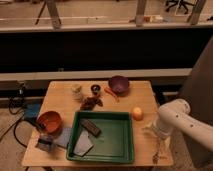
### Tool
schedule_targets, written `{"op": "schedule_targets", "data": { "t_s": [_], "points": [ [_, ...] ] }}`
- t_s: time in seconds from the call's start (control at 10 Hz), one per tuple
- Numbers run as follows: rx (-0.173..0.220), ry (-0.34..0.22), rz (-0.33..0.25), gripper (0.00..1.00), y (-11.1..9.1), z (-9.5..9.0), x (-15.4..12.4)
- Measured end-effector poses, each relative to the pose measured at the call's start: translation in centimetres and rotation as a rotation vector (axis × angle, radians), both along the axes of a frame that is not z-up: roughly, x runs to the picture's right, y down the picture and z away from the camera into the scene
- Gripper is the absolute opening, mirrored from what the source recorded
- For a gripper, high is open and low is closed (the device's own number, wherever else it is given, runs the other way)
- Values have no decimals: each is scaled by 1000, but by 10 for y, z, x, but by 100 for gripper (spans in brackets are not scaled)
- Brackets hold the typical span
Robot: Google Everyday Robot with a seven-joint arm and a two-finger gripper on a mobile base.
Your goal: Place fork in metal cup
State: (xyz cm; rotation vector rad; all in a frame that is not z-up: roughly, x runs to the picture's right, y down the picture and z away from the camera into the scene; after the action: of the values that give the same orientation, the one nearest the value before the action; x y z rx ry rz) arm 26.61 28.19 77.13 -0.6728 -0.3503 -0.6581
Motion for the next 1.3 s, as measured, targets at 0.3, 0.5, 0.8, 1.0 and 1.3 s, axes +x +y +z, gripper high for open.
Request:
{"op": "schedule_targets", "data": {
  "t_s": [0.3, 0.5, 0.8, 1.0, 1.3],
  "points": [
    [6, -62, -34, 64, 29, 36, -3],
    [-5, -53, -38, 44, 28, 30, 2],
    [4, -52, -33, 16, 18, 26, 2],
    [8, -53, -32, 1, 15, 22, 3],
    [-12, -51, -41, 0, 20, 14, 6]
  ]
}}
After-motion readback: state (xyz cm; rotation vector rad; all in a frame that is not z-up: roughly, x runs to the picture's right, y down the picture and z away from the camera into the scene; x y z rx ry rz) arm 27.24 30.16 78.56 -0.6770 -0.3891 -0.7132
